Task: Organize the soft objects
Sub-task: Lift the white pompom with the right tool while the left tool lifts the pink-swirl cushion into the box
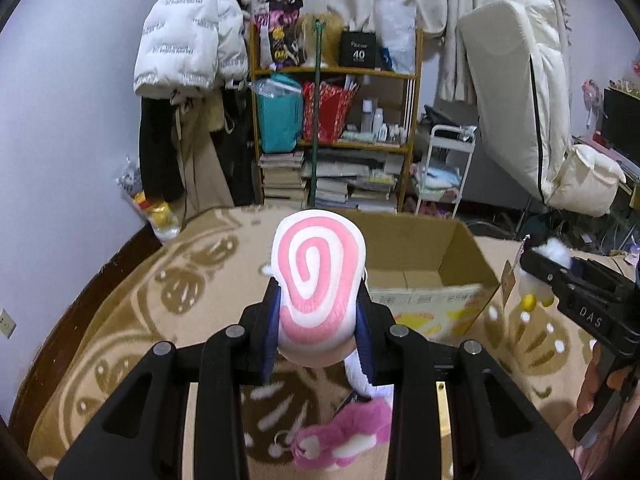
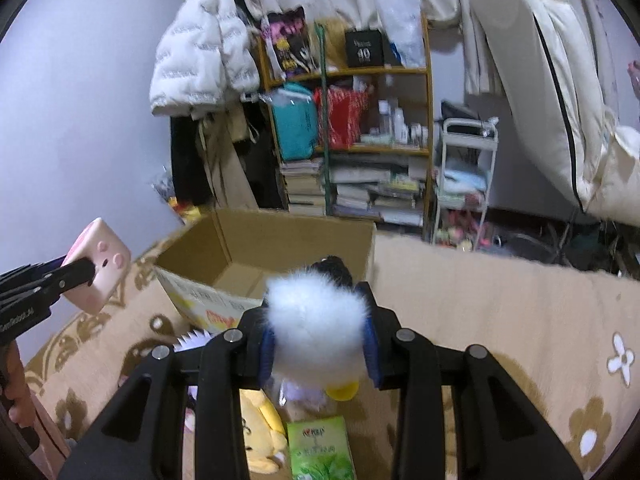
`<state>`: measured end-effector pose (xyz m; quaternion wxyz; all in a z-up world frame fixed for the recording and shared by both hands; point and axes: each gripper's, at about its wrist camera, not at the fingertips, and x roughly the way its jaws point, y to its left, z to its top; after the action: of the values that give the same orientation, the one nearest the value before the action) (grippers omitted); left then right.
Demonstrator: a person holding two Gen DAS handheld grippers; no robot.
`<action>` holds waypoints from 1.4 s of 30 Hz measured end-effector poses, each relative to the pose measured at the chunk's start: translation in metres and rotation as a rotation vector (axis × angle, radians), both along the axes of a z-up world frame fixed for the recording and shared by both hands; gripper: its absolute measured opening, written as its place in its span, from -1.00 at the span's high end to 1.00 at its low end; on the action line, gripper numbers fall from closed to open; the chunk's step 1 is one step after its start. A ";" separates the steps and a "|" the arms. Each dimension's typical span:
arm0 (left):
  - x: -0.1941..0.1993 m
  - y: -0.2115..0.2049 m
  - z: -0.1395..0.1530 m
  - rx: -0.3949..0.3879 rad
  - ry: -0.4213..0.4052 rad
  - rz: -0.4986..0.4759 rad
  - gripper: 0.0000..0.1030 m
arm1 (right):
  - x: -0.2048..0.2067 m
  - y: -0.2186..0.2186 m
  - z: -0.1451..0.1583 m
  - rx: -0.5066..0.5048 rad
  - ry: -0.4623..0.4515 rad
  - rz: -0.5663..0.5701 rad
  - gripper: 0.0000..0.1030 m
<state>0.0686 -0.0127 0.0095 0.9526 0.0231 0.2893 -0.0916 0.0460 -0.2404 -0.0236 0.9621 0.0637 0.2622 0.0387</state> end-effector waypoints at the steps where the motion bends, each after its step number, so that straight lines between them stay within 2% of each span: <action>1: 0.003 -0.001 0.004 0.001 -0.009 -0.004 0.40 | 0.001 0.001 0.003 -0.001 -0.007 0.004 0.27; 8: 0.035 -0.013 0.018 0.014 -0.043 -0.031 0.39 | 0.020 0.010 0.024 0.008 -0.069 0.035 0.27; 16: 0.070 -0.029 0.004 0.017 -0.051 -0.060 0.38 | 0.049 0.020 0.027 -0.010 -0.110 0.039 0.27; 21: 0.088 -0.036 -0.015 0.016 -0.018 -0.064 0.37 | 0.062 0.015 0.015 0.035 -0.116 0.025 0.26; 25: 0.096 -0.043 -0.030 0.045 0.002 -0.074 0.36 | 0.070 0.013 0.004 0.048 -0.108 0.031 0.26; 30: 0.105 -0.048 -0.045 0.048 0.039 -0.083 0.35 | 0.082 0.016 -0.017 0.062 -0.068 0.051 0.26; 42: 0.114 -0.044 -0.067 0.056 0.143 -0.061 0.20 | 0.095 0.022 -0.044 0.078 0.022 0.067 0.19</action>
<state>0.1830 -0.0564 -0.0573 0.9252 0.0521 0.3583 -0.1137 0.1409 -0.2188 -0.0673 0.9542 0.0927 0.2730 0.0804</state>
